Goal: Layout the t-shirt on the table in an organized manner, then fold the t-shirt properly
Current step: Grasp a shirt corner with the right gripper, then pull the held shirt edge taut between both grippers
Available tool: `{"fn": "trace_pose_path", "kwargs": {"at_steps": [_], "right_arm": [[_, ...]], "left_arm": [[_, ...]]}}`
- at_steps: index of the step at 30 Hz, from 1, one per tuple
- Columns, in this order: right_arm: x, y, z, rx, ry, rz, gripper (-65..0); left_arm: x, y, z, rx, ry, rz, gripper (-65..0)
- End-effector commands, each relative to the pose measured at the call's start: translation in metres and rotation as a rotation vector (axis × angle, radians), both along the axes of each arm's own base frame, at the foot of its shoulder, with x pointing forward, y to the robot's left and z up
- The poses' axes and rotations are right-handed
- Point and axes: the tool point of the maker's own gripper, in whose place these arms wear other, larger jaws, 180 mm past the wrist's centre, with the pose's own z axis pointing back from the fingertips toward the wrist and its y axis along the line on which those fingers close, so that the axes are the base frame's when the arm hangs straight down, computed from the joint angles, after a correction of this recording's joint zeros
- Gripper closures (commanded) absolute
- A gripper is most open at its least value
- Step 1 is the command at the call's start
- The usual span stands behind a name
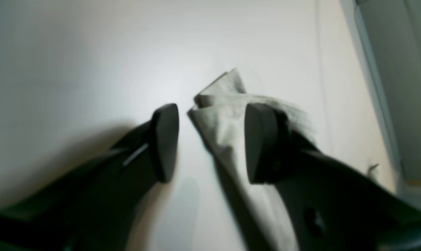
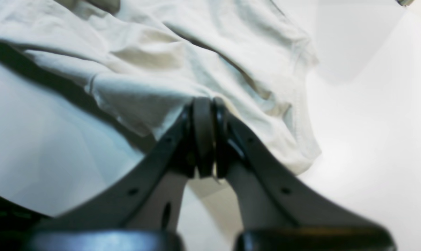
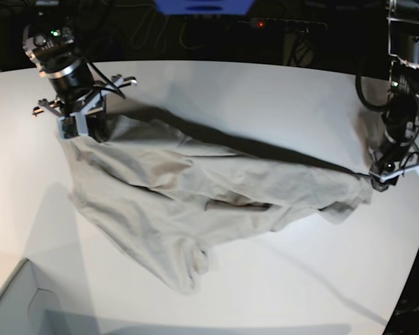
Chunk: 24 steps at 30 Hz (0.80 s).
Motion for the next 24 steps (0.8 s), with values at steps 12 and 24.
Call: {"fn": "trace_pose_path", "kwargs": {"at_steps": [12,24], "right_arm": [[0.005,-0.003,0.012,-0.005,-0.048,0.004,0.0],[0.01,-0.009,0.016,-0.033,-0.062,0.02,0.0]], "left_arm": [[0.029,-0.003,-0.009,0.025,0.018,0.017,-12.8],[0.05,-0.016,0.074,0.087,-0.192,-0.066,-0.2]]}}
